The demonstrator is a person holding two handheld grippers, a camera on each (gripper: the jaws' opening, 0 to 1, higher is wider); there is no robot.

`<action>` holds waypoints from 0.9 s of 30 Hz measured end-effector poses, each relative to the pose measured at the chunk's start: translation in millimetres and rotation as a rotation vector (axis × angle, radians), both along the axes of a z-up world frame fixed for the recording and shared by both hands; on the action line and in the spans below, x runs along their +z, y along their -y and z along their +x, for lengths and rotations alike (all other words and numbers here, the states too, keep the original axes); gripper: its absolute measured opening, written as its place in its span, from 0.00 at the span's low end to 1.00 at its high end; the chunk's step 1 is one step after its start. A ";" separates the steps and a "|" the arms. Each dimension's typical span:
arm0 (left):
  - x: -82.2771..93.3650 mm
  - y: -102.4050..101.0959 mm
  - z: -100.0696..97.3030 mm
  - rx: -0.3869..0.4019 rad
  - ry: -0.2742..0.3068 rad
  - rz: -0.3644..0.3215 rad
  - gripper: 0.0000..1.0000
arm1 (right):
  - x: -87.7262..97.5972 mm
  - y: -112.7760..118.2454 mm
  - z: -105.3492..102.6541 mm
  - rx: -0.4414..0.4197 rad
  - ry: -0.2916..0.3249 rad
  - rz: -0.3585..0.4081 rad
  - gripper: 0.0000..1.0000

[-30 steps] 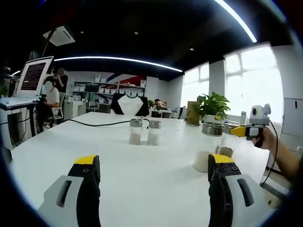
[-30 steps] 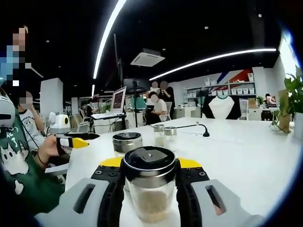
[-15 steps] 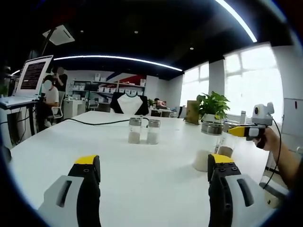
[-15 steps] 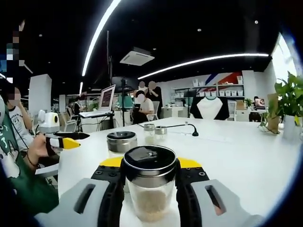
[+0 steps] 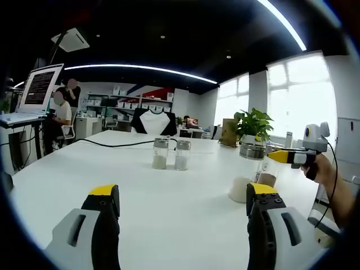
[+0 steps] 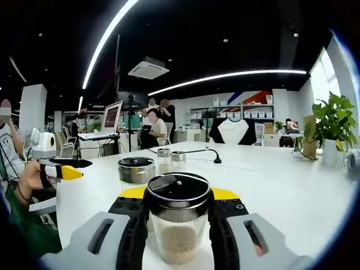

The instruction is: Rotate the seasoning bottle until the label or dispensing opening points toward the visible target arrow and the bottle remains upright within the marked orientation range

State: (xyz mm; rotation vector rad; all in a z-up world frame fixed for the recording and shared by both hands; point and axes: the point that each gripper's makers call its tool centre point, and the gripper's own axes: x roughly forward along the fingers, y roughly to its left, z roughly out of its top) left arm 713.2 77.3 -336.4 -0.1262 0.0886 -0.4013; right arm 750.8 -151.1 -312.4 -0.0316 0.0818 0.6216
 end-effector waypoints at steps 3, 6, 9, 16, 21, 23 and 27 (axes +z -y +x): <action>-1.6 1.6 0.4 -0.004 -0.006 0.002 0.99 | 0.0 0.6 1.0 -0.037 0.011 0.003 0.39; -0.5 3.3 -0.2 -0.011 -0.002 -0.001 0.99 | 0.1 1.3 1.6 -0.062 0.015 0.001 0.39; -0.4 4.5 -1.0 -0.016 -0.006 -0.005 0.99 | 0.9 5.2 4.9 -0.105 0.019 -0.001 0.39; -0.4 2.5 -0.3 -0.012 -0.007 -0.006 0.99 | 1.1 3.4 3.8 -0.162 0.029 -0.001 0.39; 0.8 2.4 -1.2 -0.011 -0.004 -0.009 0.99 | 1.1 3.3 3.7 -0.205 0.039 -0.006 0.39; 0.9 2.0 -1.3 -0.010 -0.002 -0.006 0.99 | 1.3 3.9 3.5 -0.216 0.041 -0.003 0.39; 0.9 0.7 -1.4 -0.006 -0.003 -0.007 0.99 | 1.4 4.3 3.5 -0.239 0.041 -0.005 0.39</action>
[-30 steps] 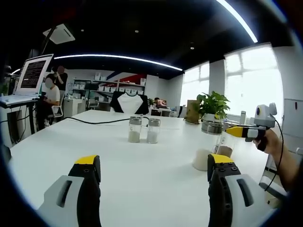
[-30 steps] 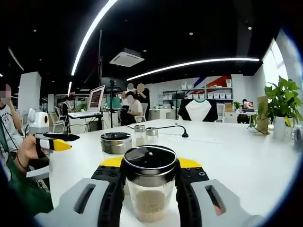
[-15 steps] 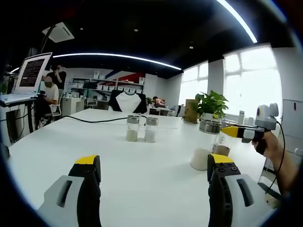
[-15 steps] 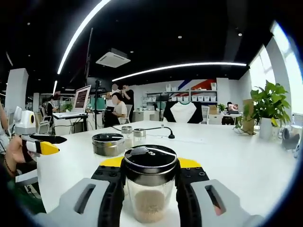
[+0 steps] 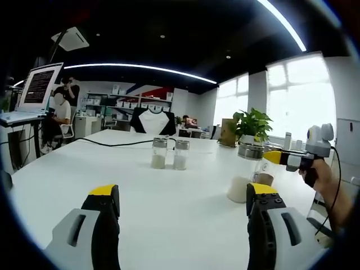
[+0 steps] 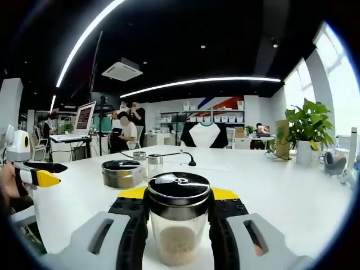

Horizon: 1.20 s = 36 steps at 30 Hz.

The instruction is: Rotate the seasoning bottle until the label or dispensing opening points toward the visible target arrow and the bottle remains upright within the marked orientation range

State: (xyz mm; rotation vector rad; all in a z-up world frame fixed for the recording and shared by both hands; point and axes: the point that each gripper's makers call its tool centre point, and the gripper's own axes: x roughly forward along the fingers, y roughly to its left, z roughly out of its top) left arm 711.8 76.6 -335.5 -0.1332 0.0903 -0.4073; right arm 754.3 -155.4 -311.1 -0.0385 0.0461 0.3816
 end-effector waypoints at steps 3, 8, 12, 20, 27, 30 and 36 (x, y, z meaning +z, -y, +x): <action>0.6 -0.1 -0.2 0.000 0.002 -0.001 0.99 | -0.1 0.3 -0.1 -0.009 0.000 0.001 0.39; 0.2 0.5 -0.2 -0.002 0.001 -0.001 0.99 | -0.4 0.4 -0.1 -0.017 0.000 0.002 0.40; 1.9 0.6 -0.5 -0.002 0.010 -0.003 0.99 | -1.3 0.0 -0.4 -0.016 -0.005 -0.010 0.40; 2.8 -2.6 0.1 0.005 0.016 0.005 1.00 | 19.3 13.4 -8.8 -0.043 0.008 0.021 0.64; 2.6 -0.6 0.5 -0.002 0.016 0.003 1.00 | 31.1 11.4 -11.0 0.040 0.007 0.012 0.61; 2.2 -0.9 0.5 -0.003 0.014 0.003 1.00 | 26.3 0.9 -8.2 0.159 -0.047 0.035 0.65; 3.4 -4.1 1.5 0.006 0.014 -0.006 1.00 | 29.0 -2.9 -9.8 0.337 -0.043 0.053 0.64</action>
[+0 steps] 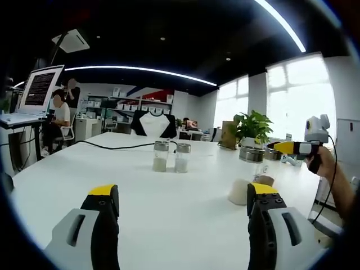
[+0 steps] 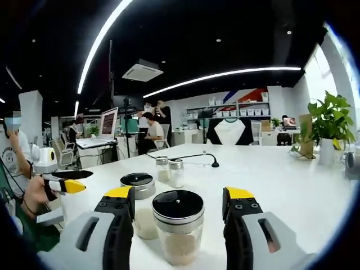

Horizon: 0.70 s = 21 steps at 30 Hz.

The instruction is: Rotate the seasoning bottle until the label or dispensing opening points toward the visible target arrow and the bottle remains upright within the marked orientation range

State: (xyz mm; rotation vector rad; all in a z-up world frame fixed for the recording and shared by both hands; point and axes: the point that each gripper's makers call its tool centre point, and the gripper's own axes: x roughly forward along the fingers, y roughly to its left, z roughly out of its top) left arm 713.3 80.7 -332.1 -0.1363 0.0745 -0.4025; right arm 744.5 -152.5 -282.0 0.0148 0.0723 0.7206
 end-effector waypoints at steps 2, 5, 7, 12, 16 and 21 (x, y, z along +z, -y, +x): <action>-0.7 0.4 -0.2 -0.003 -0.003 -0.002 1.00 | 2.2 -1.3 -1.4 0.058 0.025 0.010 0.63; 0.4 0.3 -0.4 -0.002 -0.001 -0.005 1.00 | -2.5 1.6 -0.3 0.115 0.014 -0.010 0.63; 0.7 -0.1 -0.4 -0.001 0.000 -0.005 1.00 | -4.3 2.1 -0.5 0.166 0.009 -0.011 0.63; 4.9 0.4 -0.5 -0.006 0.015 0.007 1.00 | -1.2 12.9 4.4 0.264 0.039 0.042 0.60; 6.3 2.6 -2.8 -0.009 0.022 0.009 1.00 | -9.4 14.0 -0.7 0.356 0.035 -0.003 0.60; 3.7 5.1 -3.8 -0.013 0.015 0.010 1.00 | -18.0 9.1 -0.7 0.449 -0.005 0.011 0.59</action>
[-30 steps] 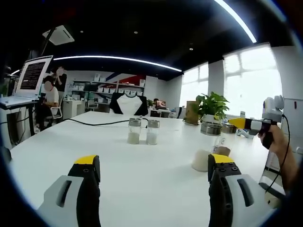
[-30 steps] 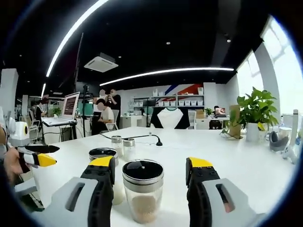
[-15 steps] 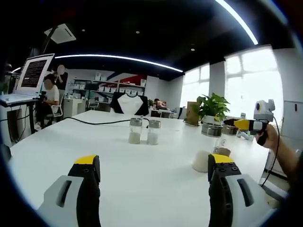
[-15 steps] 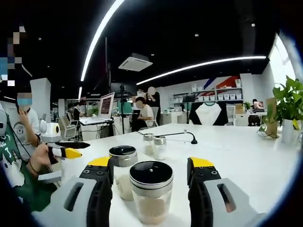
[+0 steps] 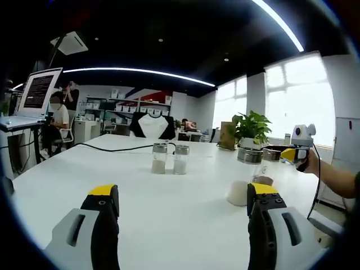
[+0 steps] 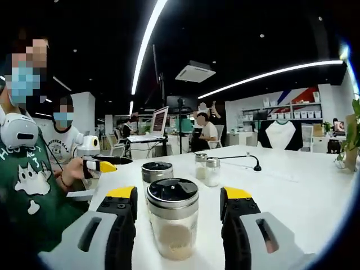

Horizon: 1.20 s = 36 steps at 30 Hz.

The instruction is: Rotate the seasoning bottle until the label or dispensing opening points toward the visible target arrow and the bottle remains upright within the marked orientation range

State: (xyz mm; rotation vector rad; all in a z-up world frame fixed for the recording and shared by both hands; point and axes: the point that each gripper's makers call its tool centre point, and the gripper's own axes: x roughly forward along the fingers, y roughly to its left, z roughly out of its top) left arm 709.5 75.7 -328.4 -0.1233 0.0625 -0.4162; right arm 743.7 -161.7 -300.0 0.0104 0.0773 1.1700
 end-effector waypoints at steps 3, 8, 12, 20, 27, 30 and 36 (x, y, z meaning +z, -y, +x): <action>-2.0 -0.5 0.0 0.004 -0.009 0.000 1.00 | -0.2 -4.3 -2.3 0.033 -0.007 0.015 0.57; -1.7 -1.7 -0.1 0.007 -0.009 -0.001 1.00 | 1.0 -13.6 -6.5 0.085 -0.027 0.053 0.53; -1.9 -2.4 -0.3 0.008 -0.010 -0.003 1.00 | 1.3 -19.5 -10.2 0.101 -0.031 0.063 0.46; -2.6 -0.7 1.2 -0.003 -0.013 0.005 1.00 | 3.5 -24.2 -14.3 0.099 -0.017 0.082 0.39; -3.2 -0.6 1.8 -0.004 -0.017 0.001 1.00 | 3.7 -25.5 -14.5 0.088 -0.005 0.079 0.38; -1.9 -1.4 1.7 -0.003 -0.014 -0.002 1.00 | 3.5 -24.2 -13.4 0.075 0.003 0.068 0.38; -1.2 -2.0 1.8 -0.001 -0.010 0.001 1.00 | 2.8 -23.2 -12.5 0.048 0.017 0.062 0.38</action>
